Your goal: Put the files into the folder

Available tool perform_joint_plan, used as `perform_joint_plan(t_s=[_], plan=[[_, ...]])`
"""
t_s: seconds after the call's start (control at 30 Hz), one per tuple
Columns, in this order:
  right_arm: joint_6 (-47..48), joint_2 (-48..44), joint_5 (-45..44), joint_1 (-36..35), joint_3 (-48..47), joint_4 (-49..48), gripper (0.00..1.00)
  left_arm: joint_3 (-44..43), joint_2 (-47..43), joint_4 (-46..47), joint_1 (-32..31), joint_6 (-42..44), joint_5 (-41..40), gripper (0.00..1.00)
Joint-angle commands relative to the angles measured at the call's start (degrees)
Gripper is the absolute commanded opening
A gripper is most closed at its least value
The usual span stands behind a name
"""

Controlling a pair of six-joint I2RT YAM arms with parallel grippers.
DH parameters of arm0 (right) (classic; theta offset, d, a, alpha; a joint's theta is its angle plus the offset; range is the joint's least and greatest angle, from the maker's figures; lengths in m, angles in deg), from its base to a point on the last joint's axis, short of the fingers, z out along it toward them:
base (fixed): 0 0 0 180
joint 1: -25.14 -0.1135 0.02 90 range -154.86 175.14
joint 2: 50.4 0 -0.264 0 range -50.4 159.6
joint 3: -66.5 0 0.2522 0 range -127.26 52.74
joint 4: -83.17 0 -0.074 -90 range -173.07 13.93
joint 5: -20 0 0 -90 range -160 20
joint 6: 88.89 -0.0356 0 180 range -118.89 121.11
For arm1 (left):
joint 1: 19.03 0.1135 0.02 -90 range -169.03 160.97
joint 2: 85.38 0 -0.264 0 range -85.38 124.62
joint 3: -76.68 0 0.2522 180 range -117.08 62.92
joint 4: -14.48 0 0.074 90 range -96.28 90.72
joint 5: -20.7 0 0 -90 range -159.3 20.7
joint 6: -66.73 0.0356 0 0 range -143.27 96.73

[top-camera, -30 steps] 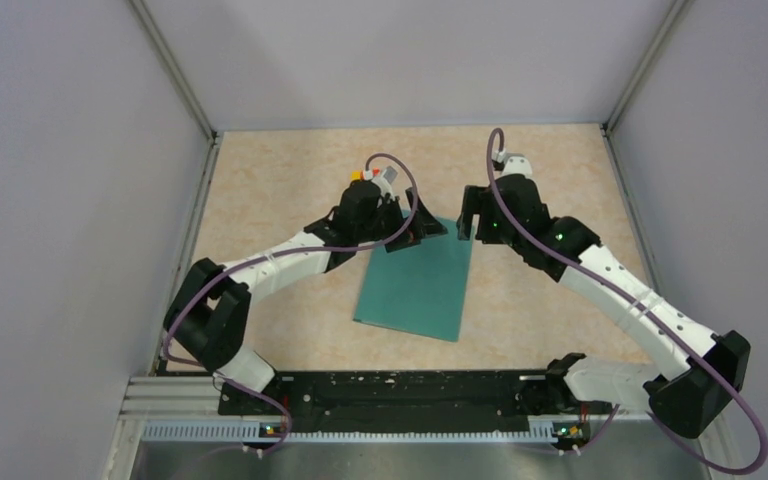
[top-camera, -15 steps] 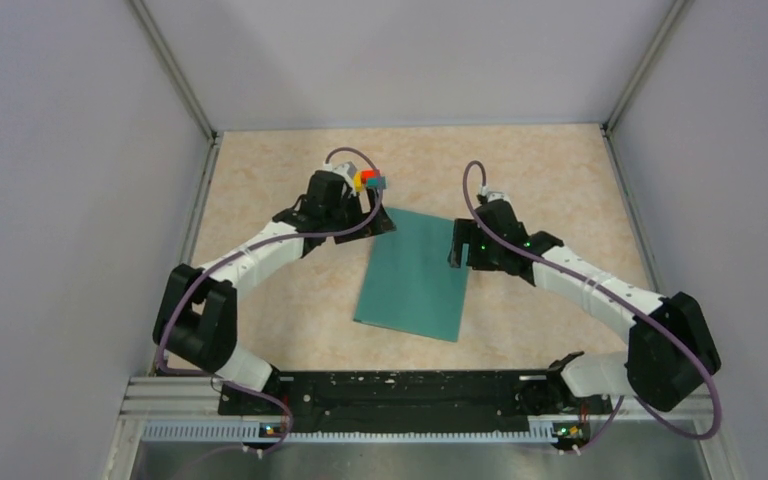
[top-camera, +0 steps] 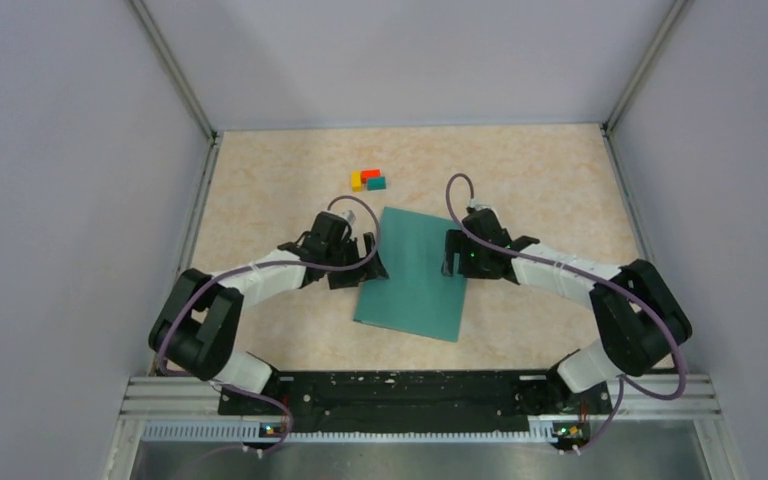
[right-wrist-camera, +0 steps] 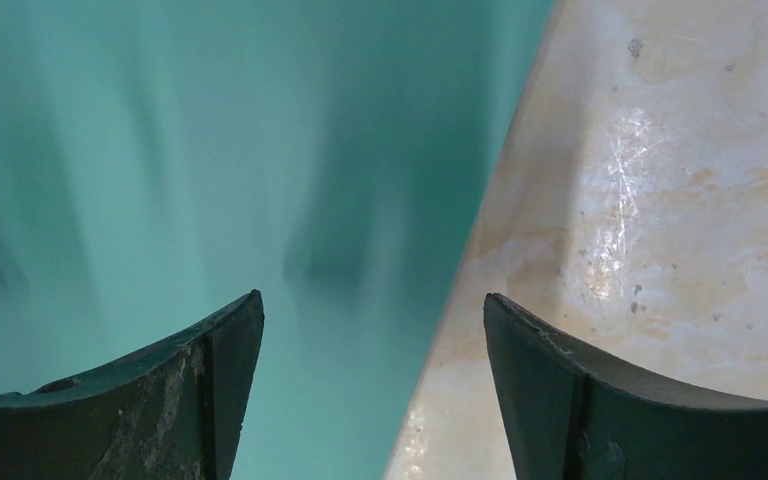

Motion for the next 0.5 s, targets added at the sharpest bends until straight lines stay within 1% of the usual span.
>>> perform_joint_plan(t_s=[0.0, 0.1, 0.27, 0.37, 0.43, 0.47], plan=[[1.2, 2.2, -0.4, 0.4, -3.8, -3.5, 0.8, 5.6, -8.7, 5.8, -1.2, -4.9, -1.3, 0.93], [1.5, 3.8, -0.5, 0.4, -5.9, -3.3, 0.8, 8.5, -11.7, 7.8, -2.4, -7.2, -1.3, 0.93], [2.0, 3.9, -1.8, 0.4, -8.4, -1.9, 0.8, 8.8, -14.6, 6.6, -4.3, -8.7, -2.9, 0.93], [2.7, 2.7, -3.0, 0.4, -9.6, 0.0, 0.81, 7.5, -18.0, 2.4, -4.6, -8.2, -6.6, 0.94], [3.1, 1.5, -3.4, 0.4, -10.6, 1.3, 0.83, 5.6, -20.5, -1.7, -4.6, -6.4, -9.9, 0.98], [3.2, 0.8, -3.1, 0.4, -10.8, 1.6, 0.84, 4.2, -21.7, -4.7, -4.5, -5.0, -11.4, 0.98]])
